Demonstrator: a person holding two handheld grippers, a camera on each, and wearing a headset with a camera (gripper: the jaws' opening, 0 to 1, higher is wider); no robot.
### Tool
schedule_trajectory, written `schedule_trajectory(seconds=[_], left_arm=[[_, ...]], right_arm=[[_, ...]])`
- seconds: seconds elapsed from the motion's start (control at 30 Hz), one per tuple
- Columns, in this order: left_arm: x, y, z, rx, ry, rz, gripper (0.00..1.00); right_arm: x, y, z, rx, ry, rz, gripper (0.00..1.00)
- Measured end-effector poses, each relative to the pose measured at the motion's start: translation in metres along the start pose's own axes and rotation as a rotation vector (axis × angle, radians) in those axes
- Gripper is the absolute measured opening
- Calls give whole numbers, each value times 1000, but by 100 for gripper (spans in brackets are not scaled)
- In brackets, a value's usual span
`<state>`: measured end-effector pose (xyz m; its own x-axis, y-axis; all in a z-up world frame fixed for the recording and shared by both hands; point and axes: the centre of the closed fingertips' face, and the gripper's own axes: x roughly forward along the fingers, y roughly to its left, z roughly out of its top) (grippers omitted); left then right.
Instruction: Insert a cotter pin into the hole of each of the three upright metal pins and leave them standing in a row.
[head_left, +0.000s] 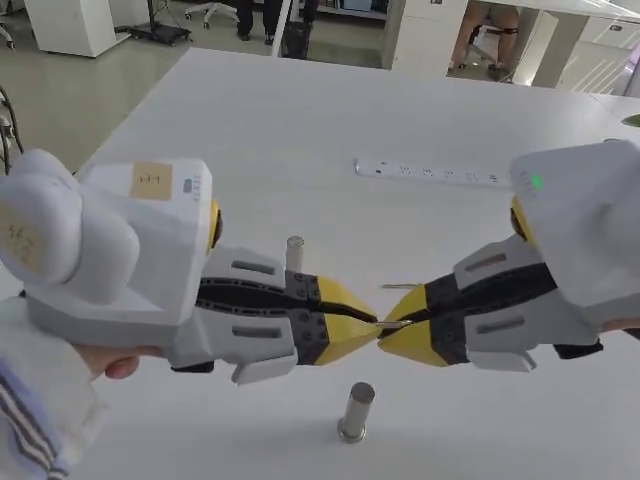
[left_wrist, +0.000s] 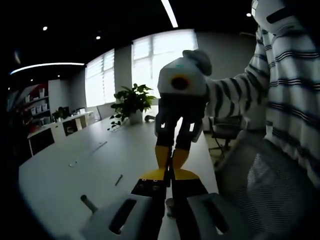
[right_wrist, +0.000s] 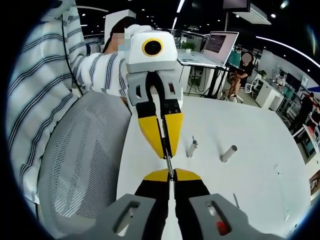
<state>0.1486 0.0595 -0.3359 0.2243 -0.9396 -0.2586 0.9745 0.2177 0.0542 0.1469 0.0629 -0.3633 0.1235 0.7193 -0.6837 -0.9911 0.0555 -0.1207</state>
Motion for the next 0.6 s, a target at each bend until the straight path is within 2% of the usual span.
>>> schedule_trajectory(seconds=[0.27,0.47,0.6], left_arm=[[-2,2,-4,5,20,6,2],[-4,5,-9,-2,36,18,13],[-6,5,-11,-11,42,17,16]], right_arm=[[0,1,-2,-12,5,16,0],[1,2,-4,-22,16,24,0],[2,2,-7,-22,26,22,0]])
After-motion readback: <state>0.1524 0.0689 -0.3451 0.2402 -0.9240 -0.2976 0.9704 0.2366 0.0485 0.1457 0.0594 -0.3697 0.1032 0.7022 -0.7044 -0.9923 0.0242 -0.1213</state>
